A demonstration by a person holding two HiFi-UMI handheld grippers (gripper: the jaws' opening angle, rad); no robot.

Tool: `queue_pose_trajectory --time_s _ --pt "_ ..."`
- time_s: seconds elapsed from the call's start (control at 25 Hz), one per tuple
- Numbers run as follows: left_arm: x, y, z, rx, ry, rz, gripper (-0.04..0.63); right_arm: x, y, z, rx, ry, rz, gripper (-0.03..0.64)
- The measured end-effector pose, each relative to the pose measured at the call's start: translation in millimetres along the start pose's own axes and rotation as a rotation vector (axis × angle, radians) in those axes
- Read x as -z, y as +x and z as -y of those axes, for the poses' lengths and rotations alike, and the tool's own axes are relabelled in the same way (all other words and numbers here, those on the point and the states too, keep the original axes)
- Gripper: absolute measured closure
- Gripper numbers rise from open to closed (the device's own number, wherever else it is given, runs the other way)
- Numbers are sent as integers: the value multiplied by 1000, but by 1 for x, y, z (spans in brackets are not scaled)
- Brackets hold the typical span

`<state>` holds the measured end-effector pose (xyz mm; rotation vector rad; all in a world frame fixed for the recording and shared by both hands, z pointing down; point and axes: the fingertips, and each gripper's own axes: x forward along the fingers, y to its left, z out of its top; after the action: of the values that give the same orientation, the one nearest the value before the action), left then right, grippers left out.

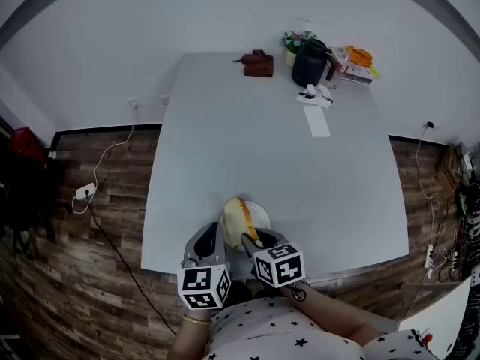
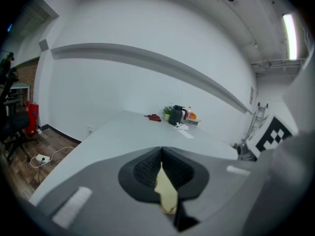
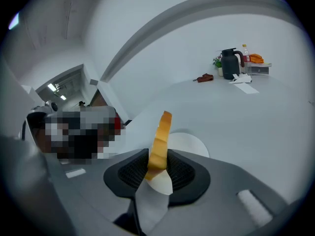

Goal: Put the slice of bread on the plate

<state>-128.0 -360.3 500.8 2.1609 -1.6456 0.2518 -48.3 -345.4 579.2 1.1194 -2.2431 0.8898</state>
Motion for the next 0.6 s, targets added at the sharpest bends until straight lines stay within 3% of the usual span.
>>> queue_pose_trajectory --time_s 0.2,0.36,0.6 --pt "1 5 5 19 8 -10 588 0 -2 10 60 -34 2 475" --pt "2 8 9 29 11 -16 586 -6 -5 20 113 -72 29 407" --pt "1 10 12 35 15 -19 588 -19 -15 25 123 -61 95 409"
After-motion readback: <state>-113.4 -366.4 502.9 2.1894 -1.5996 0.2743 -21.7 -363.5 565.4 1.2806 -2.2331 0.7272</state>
